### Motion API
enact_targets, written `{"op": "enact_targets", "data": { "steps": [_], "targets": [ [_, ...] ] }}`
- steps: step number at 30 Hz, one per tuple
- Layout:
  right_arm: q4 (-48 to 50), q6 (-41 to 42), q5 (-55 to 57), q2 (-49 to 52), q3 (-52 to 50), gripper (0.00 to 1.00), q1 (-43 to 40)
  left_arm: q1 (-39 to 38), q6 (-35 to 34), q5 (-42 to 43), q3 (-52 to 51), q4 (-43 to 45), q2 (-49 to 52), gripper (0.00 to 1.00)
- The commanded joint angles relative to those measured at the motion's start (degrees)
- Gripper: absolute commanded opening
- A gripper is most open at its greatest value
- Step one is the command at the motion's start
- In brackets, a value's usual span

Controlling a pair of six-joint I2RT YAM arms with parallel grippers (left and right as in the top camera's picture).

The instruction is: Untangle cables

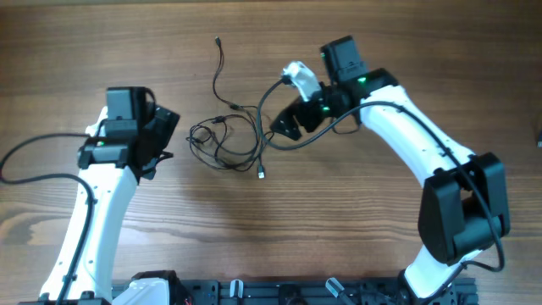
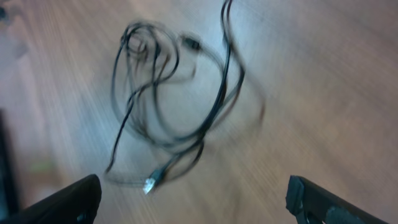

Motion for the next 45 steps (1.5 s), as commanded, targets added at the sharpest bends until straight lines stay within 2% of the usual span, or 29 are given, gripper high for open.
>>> {"op": "enact_targets", "data": {
  "steps": [1,3,4,5,7,10,14,16,18,30,32,33,35,36,37,39,40,44,45],
  "targets": [
    [6.12,9.01,9.18,-0.26,-0.13,0.97,0.81,2.29,2.67,6.95,-0.04,0.5,0.79,0.72],
    [7.82,11.72,9.44,-0.26,-0.15,0.96,0.76,1.53,4.85,6.6,-0.04,0.09,3.06,0.57],
    [7.85,12.96,9.42,-0.26,-0.13,0.96,0.76,1.51,2.43,6.86,-0.04,-0.87,5.38,0.58],
    [7.43,13.62,9.44,-0.26,-0.13,0.97,0.81,1.51,-1.36,7.39,-0.04,-1.57,7.61,0.54],
    [6.6,13.62,9.44,-0.26,-0.13,0.97,0.81,1.49,-2.95,10.32,-0.04,-0.02,12.76,0.44],
    [5.79,13.62,9.44,-0.26,-0.15,0.97,0.81,1.49,-3.3,14.67,-0.04,5.97,20.09,0.47],
    [5.84,13.6,9.44,-0.26,-0.15,0.97,0.81,1.49,-4.63,19.69,-0.04,9.64,22.77,0.47],
    [5.84,13.62,9.44,-0.26,-0.15,0.97,0.81,1.49,-4.63,19.65,-0.04,10.84,22.8,0.47],
    [5.75,13.62,9.42,-0.26,-0.15,0.97,0.81,1.49,-4.63,18.38,-0.04,10.82,22.86,0.39],
    [5.11,13.6,9.42,-0.26,-0.15,0.97,0.81,1.38,-4.63,16.22,-0.04,14.47,27.91,0.29],
    [4.81,13.33,8.83,-0.26,-0.15,0.97,0.81,1.16,-4.61,16.24,-0.04,14.47,28.37,0.14],
    [4.92,13.09,8.41,-0.26,-0.15,0.97,0.81,1.31,-4.61,16.33,-0.02,14.6,28.04,0.14],
    [5.77,13.16,8.5,-0.26,-0.15,0.97,0.81,2.38,-3.96,18.53,0.09,15.26,25.99,0.04],
    [6.38,13.14,8.37,-0.26,-0.15,0.97,0.81,2.78,-3.91,19.26,0.09,15.28,24.41,0.04],
    [7.1,12.92,7.34,-0.26,-0.13,0.96,0.83,2.84,-1.88,19.23,0.09,15.3,22.27,0.04],
    [9.86,3.15,-3.26,-0.26,-0.13,0.94,0.83,2.84,1.57,19.17,0.09,14.99,18.47,0.04],
    [11.93,2.82,-5.11,-0.24,-0.13,0.94,0.83,2.84,2.1,19.06,0.09,14.8,16.74,0.04],
    [18.73,2.89,-12.68,4.04,-0.13,0.8,4.39,2.8,2.1,19.06,0.09,12.44,14.14,0.04],
    [20.46,3.56,-12.79,6.21,-0.13,0.77,6.36,2.8,2.1,19.06,0.09,12.02,14.14,0.07]
  ]
}}
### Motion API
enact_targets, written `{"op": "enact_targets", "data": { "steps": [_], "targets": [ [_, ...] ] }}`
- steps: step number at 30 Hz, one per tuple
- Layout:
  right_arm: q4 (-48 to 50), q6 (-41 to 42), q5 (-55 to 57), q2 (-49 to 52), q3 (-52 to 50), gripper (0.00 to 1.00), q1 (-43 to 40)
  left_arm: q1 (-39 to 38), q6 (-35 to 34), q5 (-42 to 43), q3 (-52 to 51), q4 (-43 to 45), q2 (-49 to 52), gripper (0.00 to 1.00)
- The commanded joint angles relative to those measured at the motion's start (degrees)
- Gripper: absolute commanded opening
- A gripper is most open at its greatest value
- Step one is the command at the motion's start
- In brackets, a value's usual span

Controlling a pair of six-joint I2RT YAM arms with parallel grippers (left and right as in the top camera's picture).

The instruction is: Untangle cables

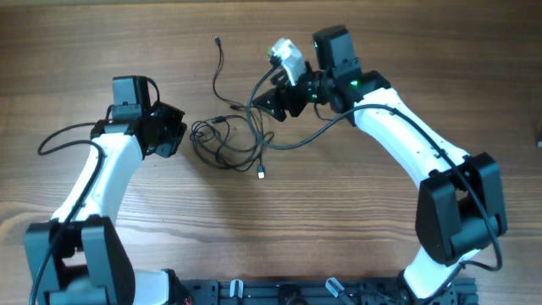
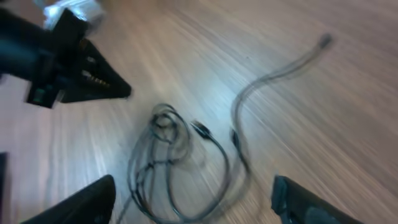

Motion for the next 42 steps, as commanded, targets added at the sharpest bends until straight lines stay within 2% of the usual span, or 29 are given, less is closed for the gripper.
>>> {"op": "enact_targets", "data": {
  "steps": [1,3,4,6,9,11,17,19,26,31,33,34,36,39,42],
  "targets": [
    [3.54,-0.07,-6.36,6.91,-0.15,0.75,5.64,0.26,1.55,0.31,0.07,-1.01,-0.72,0.2],
    [8.81,1.33,-4.61,11.63,-0.15,0.66,9.6,0.26,1.55,0.28,0.07,-1.03,-0.72,0.46],
    [10.97,3.98,-2.78,13.0,-0.15,0.66,10.27,0.26,1.55,0.31,0.07,-1.18,-0.72,0.48],
    [17.09,8.02,-1.29,16.68,-0.15,0.65,10.82,0.26,1.55,0.5,0.07,-2.38,-0.72,0.49],
    [23.8,14.29,0.81,21.99,-0.15,0.49,10.82,0.26,1.55,0.5,0.07,-4.09,-0.72,0.52],
    [25.07,15.8,1.81,23.23,-0.15,0.46,10.82,0.26,1.55,0.5,0.07,-4.07,-0.72,0.53],
    [25.81,18.4,6.54,23.47,-0.15,0.44,11.39,0.26,1.55,0.72,0.07,-4.09,-0.72,0.54],
    [26.01,18.4,13.09,23.47,-0.15,0.41,11.87,0.26,1.55,0.72,0.04,-4.28,-0.72,0.54],
    [23.5,22.4,3.32,19.04,3.26,0.5,8.94,0.26,1.55,0.68,0.04,-4.83,-0.72,0.6],
    [21.27,21.99,4.35,22.8,3.17,0.51,10.47,0.26,1.55,0.7,0.04,-4.85,-0.7,0.61],
    [19.85,21.66,3.5,24.52,3.17,0.44,11.58,0.26,1.55,0.7,0.04,-4.85,-0.7,0.63],
    [19.74,20.46,3.56,24.59,3.17,0.36,12.02,0.26,1.55,0.7,0.04,-4.85,-0.7,0.63],
    [19.78,20.17,5.62,24.59,3.17,0.06,12.28,0.22,1.6,1.31,0.04,-4.79,-0.7,0.64],
    [19.41,19.56,7.63,24.55,3.32,0.04,11.34,-1.77,6.78,5.51,0.04,-4.57,-0.7,0.68],
    [16.06,27.19,7.61,21.22,3.78,0.04,8.17,-6.73,7.28,7.63,0.04,-4.28,-0.7,0.66]
  ]
}}
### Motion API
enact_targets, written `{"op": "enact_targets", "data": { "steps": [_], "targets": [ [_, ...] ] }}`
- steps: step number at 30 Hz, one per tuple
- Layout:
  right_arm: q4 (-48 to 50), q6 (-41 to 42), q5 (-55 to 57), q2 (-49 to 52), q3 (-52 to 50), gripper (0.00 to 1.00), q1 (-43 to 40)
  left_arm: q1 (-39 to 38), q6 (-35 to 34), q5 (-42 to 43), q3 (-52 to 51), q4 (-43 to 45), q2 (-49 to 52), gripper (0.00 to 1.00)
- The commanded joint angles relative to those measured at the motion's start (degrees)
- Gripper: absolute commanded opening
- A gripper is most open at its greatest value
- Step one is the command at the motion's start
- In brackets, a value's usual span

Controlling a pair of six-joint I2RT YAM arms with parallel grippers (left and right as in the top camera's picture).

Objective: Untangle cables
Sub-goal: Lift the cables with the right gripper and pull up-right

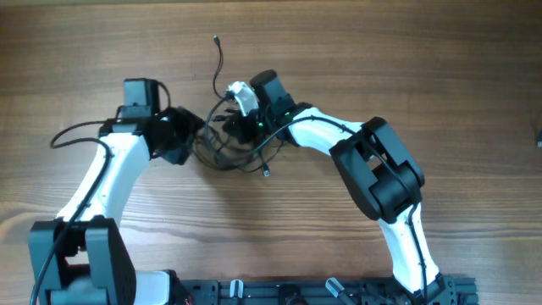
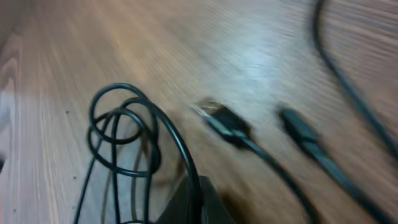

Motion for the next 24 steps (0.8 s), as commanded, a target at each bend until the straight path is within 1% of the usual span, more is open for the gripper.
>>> {"op": "enact_targets", "data": {
  "steps": [1,3,5,9,11,13,14,15,16,17,18,19,20,22,24],
  "targets": [
    [-3.28,5.03,0.87,-4.02,1.25,0.04,-3.39,-6.36,1.29,3.19,0.04,0.46,-0.61,0.66],
    [-6.16,4.15,0.96,-8.9,1.25,0.04,-4.28,-8.98,-1.99,3.19,0.04,0.96,-0.61,0.62],
    [-8.7,4.2,1.42,-14.43,1.25,0.04,-4.66,-9.94,-5.16,3.23,0.04,2.43,-0.61,0.62],
    [-14.36,2.93,3.13,-23.15,1.25,0.04,-4.59,-10.69,-10.03,6.86,0.04,7.17,-0.61,0.6],
    [-16.44,2.86,4.44,-24.9,1.25,0.04,-4.57,-11.45,-12.63,7.1,0.04,7.87,-0.61,0.61],
    [-18.36,2.82,4.61,-25.16,1.25,0.04,-4.57,-12.68,-12.57,7.26,0.04,9.81,-0.61,0.61],
    [-18.97,1.99,4.59,-25.2,1.25,0.04,-4.55,-13.42,-12.59,6.78,0.04,10.47,-0.61,0.57],
    [-19.37,1.57,4.61,-25.51,1.25,0.04,-4.55,-14.08,-12.57,5.73,0.04,10.6,-0.61,0.48],
    [-19.52,1.6,4.59,-26.21,1.25,0.04,-4.55,-14.71,-12.55,4.07,0.04,10.54,-0.61,0.32],
    [-19.61,1.42,4.61,-27.39,1.25,0.04,-4.55,-15.19,-12.57,2.91,0.04,10.56,-0.61,0.31],
    [-19.58,0.24,4.61,-28.83,1.25,0.04,-4.55,-15.52,-12.57,1.9,0.04,10.54,-0.61,0.37],
    [-19.63,-0.22,4.74,-29.42,1.25,0.04,-4.55,-15.54,-12.52,1.18,0.04,10.43,-0.61,0.47],
    [-19.89,-0.42,5.99,-30.27,1.25,0.04,-4.55,-15.54,-12.55,-0.48,0.04,9.86,-0.61,0.51],
    [-20.79,-1.62,10.36,-31.58,1.25,0.04,-4.57,-15.52,-12.55,-3.37,0.04,8.09,-0.61,0.53],
    [-21.31,-1.66,13.16,-32.28,1.25,0.04,-4.57,-15.54,-12.52,-3.41,0.04,7.17,-0.61,0.53]
  ]
}}
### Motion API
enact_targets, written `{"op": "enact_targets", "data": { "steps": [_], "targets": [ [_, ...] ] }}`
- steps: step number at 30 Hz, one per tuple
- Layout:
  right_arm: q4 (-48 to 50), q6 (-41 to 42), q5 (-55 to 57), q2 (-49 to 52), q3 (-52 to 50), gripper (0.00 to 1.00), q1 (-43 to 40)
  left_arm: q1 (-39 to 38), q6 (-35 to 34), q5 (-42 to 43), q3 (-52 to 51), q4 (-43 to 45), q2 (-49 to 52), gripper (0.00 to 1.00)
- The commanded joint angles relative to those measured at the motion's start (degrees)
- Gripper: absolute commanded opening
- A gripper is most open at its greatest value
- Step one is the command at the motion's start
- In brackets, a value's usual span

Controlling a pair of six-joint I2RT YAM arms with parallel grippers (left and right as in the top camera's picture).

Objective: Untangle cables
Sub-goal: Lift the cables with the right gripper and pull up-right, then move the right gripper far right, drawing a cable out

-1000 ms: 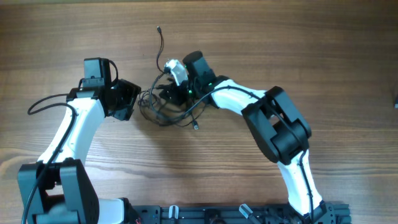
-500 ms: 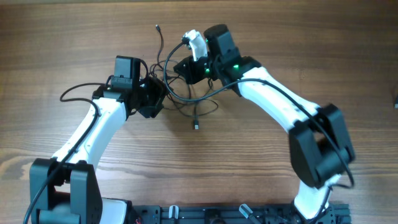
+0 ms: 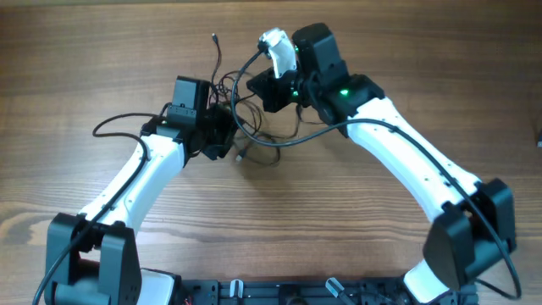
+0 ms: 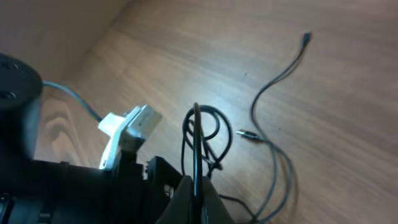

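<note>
A tangle of thin black cables (image 3: pixel 269 141) lies at the table's middle back. My right gripper (image 3: pixel 252 88) is shut on one black strand (image 4: pixel 195 140), which rises taut from the fingers (image 4: pixel 196 186) to a small coil of loops (image 4: pixel 208 124). One free end with a small plug (image 3: pixel 214 38) trails toward the back (image 4: pixel 306 38). A USB plug (image 3: pixel 240 157) lies at the tangle's front. My left gripper (image 3: pixel 222 127) sits against the tangle's left side; whether its jaws hold a strand is hidden.
The wooden table (image 3: pixel 102 51) stretches out on all sides. The left arm's own grey lead (image 3: pixel 114 127) loops out to the left. A dark base rail (image 3: pixel 279 292) runs along the front edge.
My right gripper has moved from low in the tangle to higher and further back, with a strand pulled up taut in it. The left gripper has shifted right, up against the tangle.
First both grippers stood apart from the tangle, the right one open. Then the right was open over the tangle's back while the left neared its left side. Then the right was down in the cables, shut on a strand, and now holds it raised.
</note>
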Motion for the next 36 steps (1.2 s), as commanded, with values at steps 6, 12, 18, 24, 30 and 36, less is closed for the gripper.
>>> {"op": "enact_targets", "data": {
  "steps": [6,12,18,24,30,36],
  "targets": [
    [-1.11,-1.36,4.66,-2.21,0.72,0.04,0.31,-0.22,0.2,-4.09,0.07,-0.94,-0.61,0.53],
    [-1.29,-1.38,6.51,-2.21,0.72,0.04,0.24,-6.32,8.11,-8.31,0.07,2.56,-0.61,0.53],
    [-1.81,-1.29,6.38,-2.21,0.72,0.04,0.24,-16.31,4.81,-26.49,0.07,3.15,2.43,0.51],
    [-2.08,-1.38,6.43,-2.32,0.72,0.04,-0.63,-16.55,-4.85,-29.16,0.07,3.37,6.91,0.57],
    [-3.17,-4.42,9.44,-8.26,2.67,0.04,-2.97,-15.72,-9.03,-29.16,0.07,3.82,6.91,0.67],
    [-4.61,-4.31,-4.22,-26.97,10.29,0.04,-9.81,-14.27,-10.27,-26.84,0.07,11.23,10.14,0.68]
  ]
}}
